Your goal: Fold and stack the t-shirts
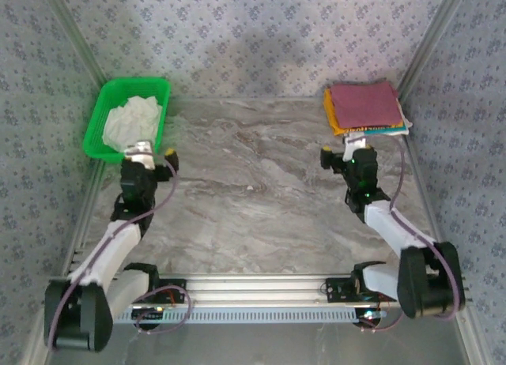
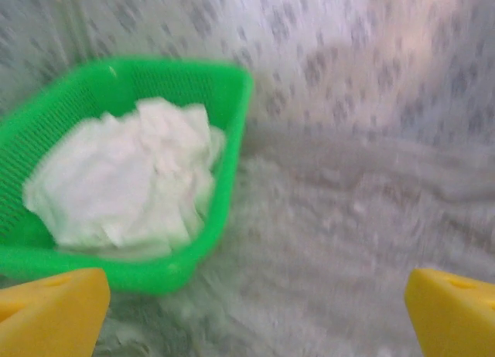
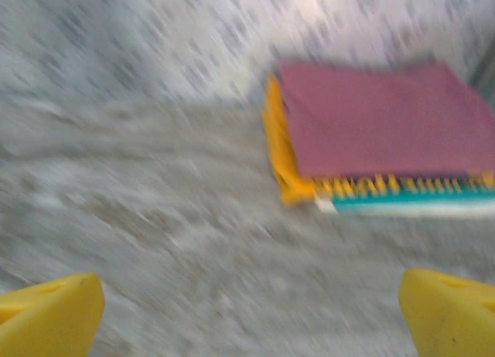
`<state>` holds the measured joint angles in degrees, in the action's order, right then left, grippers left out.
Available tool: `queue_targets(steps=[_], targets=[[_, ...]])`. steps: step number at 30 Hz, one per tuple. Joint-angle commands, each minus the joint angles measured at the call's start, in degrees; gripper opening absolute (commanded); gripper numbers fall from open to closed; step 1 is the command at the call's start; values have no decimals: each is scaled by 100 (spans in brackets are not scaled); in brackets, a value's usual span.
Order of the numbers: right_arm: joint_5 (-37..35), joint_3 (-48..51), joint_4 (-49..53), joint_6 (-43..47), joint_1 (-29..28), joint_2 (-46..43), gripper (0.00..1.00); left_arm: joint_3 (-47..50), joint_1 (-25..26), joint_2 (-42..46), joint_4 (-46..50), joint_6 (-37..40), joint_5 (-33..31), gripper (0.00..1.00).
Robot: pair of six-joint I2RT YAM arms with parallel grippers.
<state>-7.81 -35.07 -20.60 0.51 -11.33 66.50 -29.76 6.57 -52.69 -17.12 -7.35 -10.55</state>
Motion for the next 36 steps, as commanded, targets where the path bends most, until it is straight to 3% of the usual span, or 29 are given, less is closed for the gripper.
queue_targets(steps=[1,4,11,15,21,24,26,36], targets=[[-188,-959,1274,-30,-670,184,100,-1082,-500,-6,2051,-530,-228,95],[22,-1825,1726,-205,-981,983,97,-2266,-1505,-1159,2817,-898,251,92],[-39,-2453,1881,-227,-1479,1708,97,-5297,-2319,-4330,4451,-635,631,93],[-121,-2286,1943,-171,-1496,1559,98,-6778,-2459,-5774,4857,-412,683,95],[-292,-2054,2172,-95,-1511,1187,99,-10285,-2389,-8289,6975,-269,915,98],[-361,-1871,2115,-112,-1508,972,100,-11404,-2286,-9102,7486,-198,973,100],[-370,-1751,2026,-113,-1505,877,100,-11868,-2217,-9413,7666,-171,1008,100],[-330,-1671,2132,-84,-1512,620,100,-12244,-2280,-10104,7314,-548,1148,99]])
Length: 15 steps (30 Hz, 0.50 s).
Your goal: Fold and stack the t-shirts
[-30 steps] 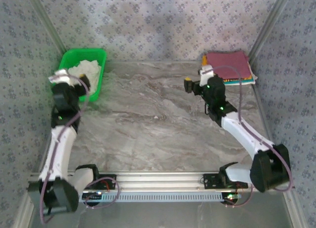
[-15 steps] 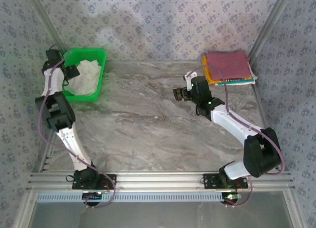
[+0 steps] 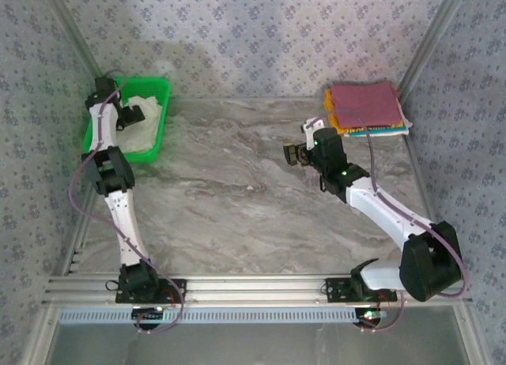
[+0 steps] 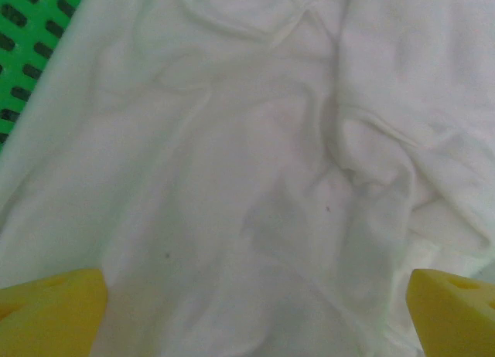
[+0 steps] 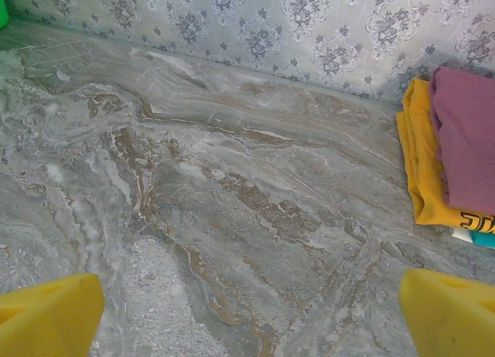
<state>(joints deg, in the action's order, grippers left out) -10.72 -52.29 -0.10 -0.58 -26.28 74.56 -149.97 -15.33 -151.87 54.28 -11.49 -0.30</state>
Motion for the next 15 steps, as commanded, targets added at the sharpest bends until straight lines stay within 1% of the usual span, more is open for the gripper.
queue_targets(steps=[1,4,6,7,9,11,12,13,15], targets=[[-58,69,83,15,-9,-205,100,-238,-99,-246,146,-141,162,99],[-19,113,63,5,-10,-241,100,-314,-102,-397,109,-229,246,94],[-24,113,75,-11,-9,-241,100,-364,-103,-457,50,-241,377,87],[-50,111,76,-29,-1,-242,100,-445,-116,-489,50,-261,441,82],[-61,102,71,-54,2,-241,100,-516,-117,-476,12,-266,607,64],[-44,64,86,-56,6,-253,100,-588,-117,-355,2,-291,750,37],[-36,47,88,-65,3,-254,100,-586,-106,-269,-37,-333,767,28],[-19,28,84,-73,3,-265,100,-586,-103,-145,-93,-394,813,24],[7,-6,63,-83,6,-268,100,-586,-102,134,-242,-486,1033,11]])
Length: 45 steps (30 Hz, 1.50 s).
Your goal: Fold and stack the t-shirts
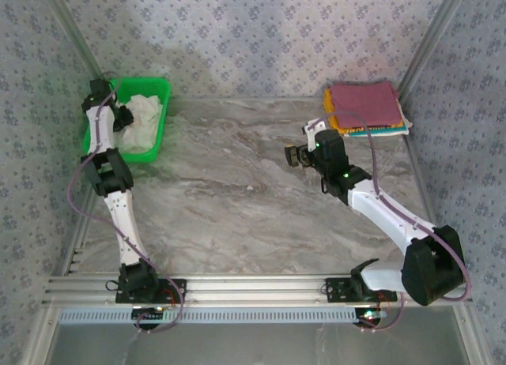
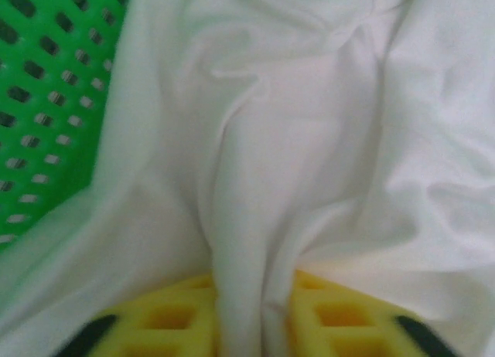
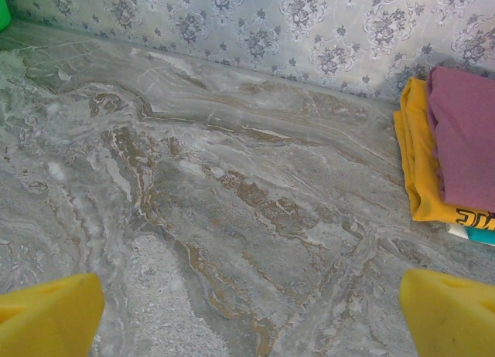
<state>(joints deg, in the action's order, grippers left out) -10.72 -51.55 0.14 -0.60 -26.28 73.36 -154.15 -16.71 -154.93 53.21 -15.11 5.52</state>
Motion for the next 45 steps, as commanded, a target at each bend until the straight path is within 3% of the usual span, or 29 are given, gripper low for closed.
queue_targets(steps=[1,5,14,24,28,31,33,34,35,38,41,45], targets=[[11,-110,55,-81,9,-151,100,-175,47,616,-230,-184,553,8],[-3,-166,-3,-74,15,-156,100,-185,178,1429,-660,-395,788,0],[-121,-284,-85,-2,98,-248,100,-285,888,3285,-1234,-468,863,0],[-220,-167,-260,-441,635,-630,100,114,3229,5108,-523,239,472,0],[-194,-61,-259,-669,842,-851,99,2299,4046,6119,-1376,192,267,0],[-154,37,-152,-774,914,-967,99,4611,4114,6830,-2818,-396,577,0],[-149,126,-105,-827,935,-998,99,5963,4102,7112,-3613,-627,449,0],[-113,170,-94,-849,942,-986,99,6645,4048,7175,-4071,-698,452,14],[-68,222,-71,-867,943,-966,99,7239,3955,7183,-4436,-724,450,35],[96,313,47,-898,948,-848,99,8347,3558,7045,-4778,-717,255,62],[262,470,181,-934,925,-766,99,9326,3348,7314,-4841,-533,-231,63],[574,734,346,-1002,912,-681,98,10174,3744,8246,-4876,-116,-399,68]])
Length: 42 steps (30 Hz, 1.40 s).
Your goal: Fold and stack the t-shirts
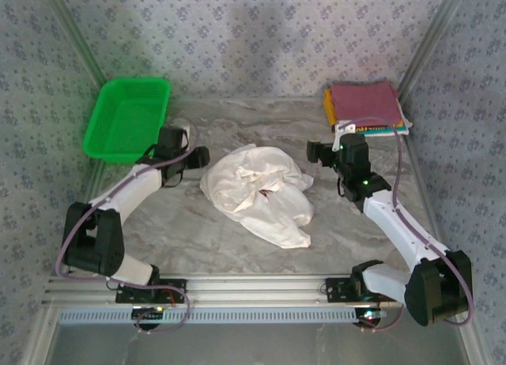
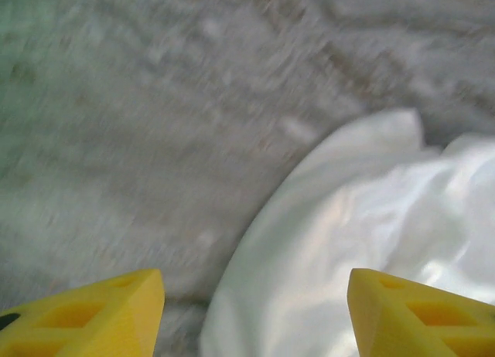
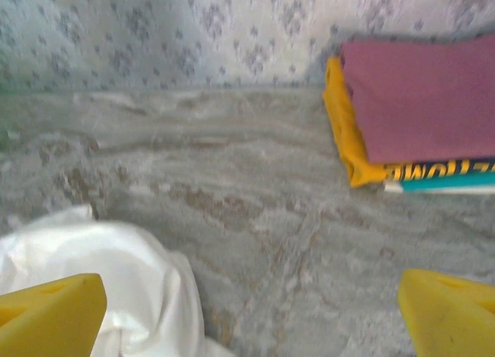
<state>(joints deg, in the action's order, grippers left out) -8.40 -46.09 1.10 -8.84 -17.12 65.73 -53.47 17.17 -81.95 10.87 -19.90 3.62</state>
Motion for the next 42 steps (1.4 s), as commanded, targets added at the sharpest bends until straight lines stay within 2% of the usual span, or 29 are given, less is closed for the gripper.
queue_targets(steps=[1,5,10,14,15,17,19,20,22,24,26,27,29,32,34,38,42], targets=[[445,229,252,-183,-1,115,97,151,589,1072,-410,566,-224,73],[1181,225,426,-68,-44,581,93,55,1477,872,598,1217,-231,78],[1535,-167,689,-129,-123,1627,87,288,2143,45,-171,1274,-49,81],[1679,-670,903,-266,-137,2497,80,-356,2430,-1170,-212,1269,-74,84],[1734,-758,917,-299,-140,2651,74,-472,2472,-1430,-255,1285,-37,84],[1737,-814,866,-380,-137,2798,60,-597,2518,-1745,-319,1290,13,75],[1765,-728,696,-431,-129,2834,54,-523,2519,-1916,-480,1223,-89,68],[1812,-740,692,-431,-121,2896,52,-488,2513,-1969,-498,1224,-123,60],[1869,-832,828,-414,-91,3048,41,-445,2494,-2026,-410,1178,-248,42],[1981,-837,840,-407,-33,3174,38,-322,2455,-1908,-355,1102,-485,26],[2083,-797,757,-448,50,3193,27,-175,2378,-1660,-349,994,-704,3],[2130,-776,700,-475,96,3168,23,-101,2322,-1483,-358,924,-800,0],[2164,-773,645,-495,145,3103,20,13,2198,-1140,-346,793,-1002,0],[2157,-811,679,-495,193,2921,7,111,1959,-631,-280,581,-1151,0],[2134,-782,672,-505,217,2681,2,202,1774,-229,-261,452,-1180,0],[2005,-657,730,-531,274,2124,0,491,1432,747,-352,354,-1157,0],[1766,-616,934,-419,308,1538,0,601,980,1469,-44,363,-1179,0]])
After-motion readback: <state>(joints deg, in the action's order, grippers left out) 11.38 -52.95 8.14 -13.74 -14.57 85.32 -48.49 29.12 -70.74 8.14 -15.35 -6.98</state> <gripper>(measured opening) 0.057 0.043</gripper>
